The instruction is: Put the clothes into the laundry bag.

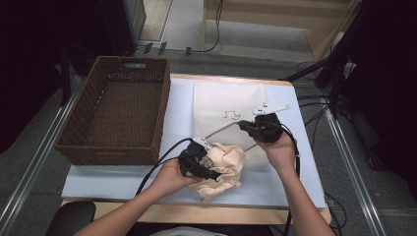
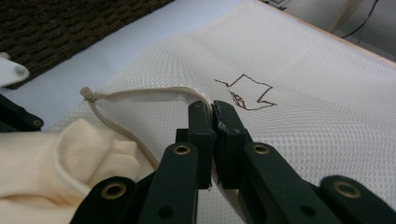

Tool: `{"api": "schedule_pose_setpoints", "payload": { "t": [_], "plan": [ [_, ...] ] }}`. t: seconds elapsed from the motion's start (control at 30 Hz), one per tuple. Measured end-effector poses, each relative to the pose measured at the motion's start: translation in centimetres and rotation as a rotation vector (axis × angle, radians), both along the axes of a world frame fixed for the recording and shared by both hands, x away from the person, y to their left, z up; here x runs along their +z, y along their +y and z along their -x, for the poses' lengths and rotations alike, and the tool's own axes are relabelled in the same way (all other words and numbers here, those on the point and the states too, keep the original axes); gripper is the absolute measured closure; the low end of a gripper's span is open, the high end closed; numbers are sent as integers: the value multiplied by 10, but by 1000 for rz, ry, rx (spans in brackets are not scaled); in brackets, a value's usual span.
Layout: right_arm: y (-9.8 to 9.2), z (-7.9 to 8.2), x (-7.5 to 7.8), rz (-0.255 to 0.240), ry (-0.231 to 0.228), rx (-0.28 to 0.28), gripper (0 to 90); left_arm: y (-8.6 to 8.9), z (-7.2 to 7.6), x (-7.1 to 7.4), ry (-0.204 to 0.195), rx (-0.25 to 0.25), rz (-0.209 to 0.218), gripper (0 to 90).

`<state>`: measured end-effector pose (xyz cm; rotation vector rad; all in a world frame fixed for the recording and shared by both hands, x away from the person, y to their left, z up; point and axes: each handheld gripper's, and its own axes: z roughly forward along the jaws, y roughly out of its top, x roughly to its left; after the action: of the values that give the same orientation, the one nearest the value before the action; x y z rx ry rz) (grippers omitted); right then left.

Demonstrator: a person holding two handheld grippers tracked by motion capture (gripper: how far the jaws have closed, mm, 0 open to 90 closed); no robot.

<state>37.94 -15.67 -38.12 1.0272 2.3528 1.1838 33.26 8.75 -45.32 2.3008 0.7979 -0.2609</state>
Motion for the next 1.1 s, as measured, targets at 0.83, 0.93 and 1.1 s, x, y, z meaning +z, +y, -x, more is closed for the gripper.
{"api": "schedule_pose_setpoints", "payload": {
  "t": [0.83,0.93,1.1],
  "plan": [
    [2,12,23,-34,5,32,898,-6,-18,38,10,116,8,534],
    [2,13,25,-38,-3,32,898,-10,-23,41,12,125,1,534],
    [5,14,26,-40,-3,40,898,-22,-34,39,21,157,-29,520]
  ]
}}
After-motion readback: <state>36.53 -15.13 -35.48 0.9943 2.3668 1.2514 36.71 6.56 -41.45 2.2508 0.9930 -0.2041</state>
